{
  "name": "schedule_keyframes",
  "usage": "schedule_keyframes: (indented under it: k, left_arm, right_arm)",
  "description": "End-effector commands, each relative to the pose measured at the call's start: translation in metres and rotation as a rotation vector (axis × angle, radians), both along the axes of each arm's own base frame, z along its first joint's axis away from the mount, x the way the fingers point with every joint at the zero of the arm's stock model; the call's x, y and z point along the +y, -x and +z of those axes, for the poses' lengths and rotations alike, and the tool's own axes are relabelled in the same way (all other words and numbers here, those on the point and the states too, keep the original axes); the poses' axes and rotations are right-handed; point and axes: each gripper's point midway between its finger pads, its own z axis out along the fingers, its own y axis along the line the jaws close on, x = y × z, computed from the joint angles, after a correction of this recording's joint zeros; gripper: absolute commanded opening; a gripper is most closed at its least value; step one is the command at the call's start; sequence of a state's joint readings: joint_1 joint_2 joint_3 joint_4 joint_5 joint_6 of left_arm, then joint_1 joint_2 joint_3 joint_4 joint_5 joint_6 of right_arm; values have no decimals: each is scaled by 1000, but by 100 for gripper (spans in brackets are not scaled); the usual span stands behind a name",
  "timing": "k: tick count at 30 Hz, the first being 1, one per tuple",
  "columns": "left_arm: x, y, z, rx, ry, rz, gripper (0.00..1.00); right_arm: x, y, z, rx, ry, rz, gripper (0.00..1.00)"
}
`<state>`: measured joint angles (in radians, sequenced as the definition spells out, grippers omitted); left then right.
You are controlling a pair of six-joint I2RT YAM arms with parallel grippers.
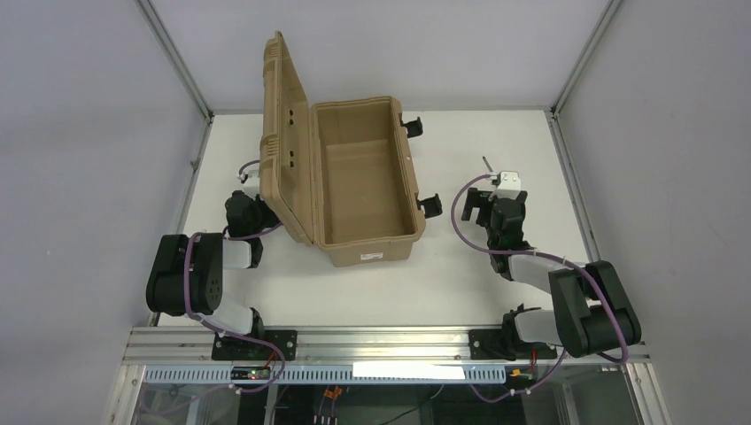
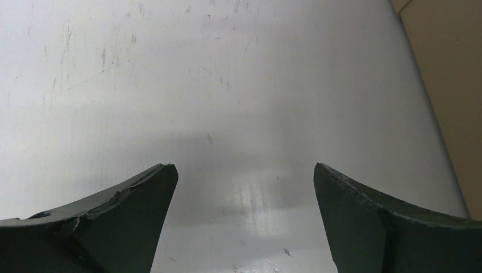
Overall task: Put the screwdriver in the bin
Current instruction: Pick up the screwdriver from the center of the board.
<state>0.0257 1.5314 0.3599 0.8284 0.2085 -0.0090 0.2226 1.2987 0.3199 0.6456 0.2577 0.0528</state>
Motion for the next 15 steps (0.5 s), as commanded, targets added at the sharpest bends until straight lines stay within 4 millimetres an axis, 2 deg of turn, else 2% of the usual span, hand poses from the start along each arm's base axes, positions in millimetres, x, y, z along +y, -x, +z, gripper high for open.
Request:
schedule_keyframes:
  k: [1,12,15]
  left_arm:
    - [-3,-4,14,-48,-12,-14,99]
    - [-3,-3,14,-47,-11,-13,99]
    - [-4,-3,14,-48,-12,-15,99]
  right_arm:
    - [1,-11,19,-58,-2,-6,99]
    - [-1,-6,24,-77,-2,-11,99]
    - [-3,-8,33,-74,0,-26,99]
